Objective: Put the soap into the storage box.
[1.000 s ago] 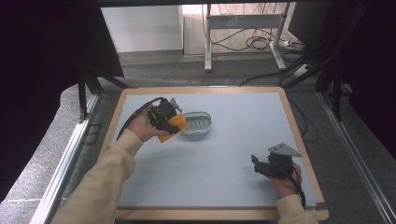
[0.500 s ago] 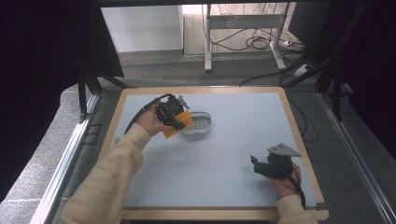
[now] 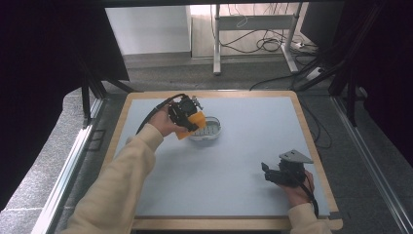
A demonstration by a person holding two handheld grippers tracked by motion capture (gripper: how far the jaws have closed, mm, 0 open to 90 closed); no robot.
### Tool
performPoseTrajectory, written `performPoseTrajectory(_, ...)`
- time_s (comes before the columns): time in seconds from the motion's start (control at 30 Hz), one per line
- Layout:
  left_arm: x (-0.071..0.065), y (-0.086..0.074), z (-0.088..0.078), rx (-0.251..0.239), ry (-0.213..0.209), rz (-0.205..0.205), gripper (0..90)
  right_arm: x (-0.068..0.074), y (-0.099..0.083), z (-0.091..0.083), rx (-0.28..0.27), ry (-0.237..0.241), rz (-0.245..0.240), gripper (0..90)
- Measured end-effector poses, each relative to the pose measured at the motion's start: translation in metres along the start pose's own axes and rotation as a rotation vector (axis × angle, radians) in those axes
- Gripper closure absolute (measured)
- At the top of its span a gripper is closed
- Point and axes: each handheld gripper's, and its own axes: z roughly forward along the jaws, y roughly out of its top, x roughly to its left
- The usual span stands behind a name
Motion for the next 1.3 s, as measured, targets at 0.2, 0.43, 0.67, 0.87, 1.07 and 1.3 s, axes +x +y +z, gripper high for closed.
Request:
performPoseTrajectory(0.2, 0.006, 0.005, 0.01, -0.008, -0.019, 0.012, 62.0, 0.0, 0.0, 0.001, 0.002, 0.002, -0.002, 15.0)
performPoseTrajectory(0.43, 0.01, 0.011, 0.017, -0.006, -0.026, 0.033, 61.9, 0.001, 0.0, 0.001, 0.003, 0.003, -0.007, 14.9)
performPoseTrajectory(0.67, 0.013, 0.019, 0.021, -0.016, -0.034, 0.045, 61.9, 0.001, 0.0, 0.002, 0.006, 0.005, -0.007, 15.0)
performPoseTrajectory(0.87, 0.015, 0.022, 0.028, -0.014, -0.04, 0.065, 61.9, 0.0, 0.0, 0.002, 0.005, 0.003, -0.008, 15.0)
performPoseTrajectory(1.07, 0.016, 0.026, 0.033, -0.007, -0.053, 0.089, 61.9, 0.002, 0.0, 0.002, 0.004, 0.006, -0.009, 15.0)
performPoseTrajectory(1.3, 0.017, 0.035, 0.037, -0.016, -0.067, 0.11, 61.9, 0.001, 0.0, 0.002, 0.001, 0.004, -0.009, 15.2)
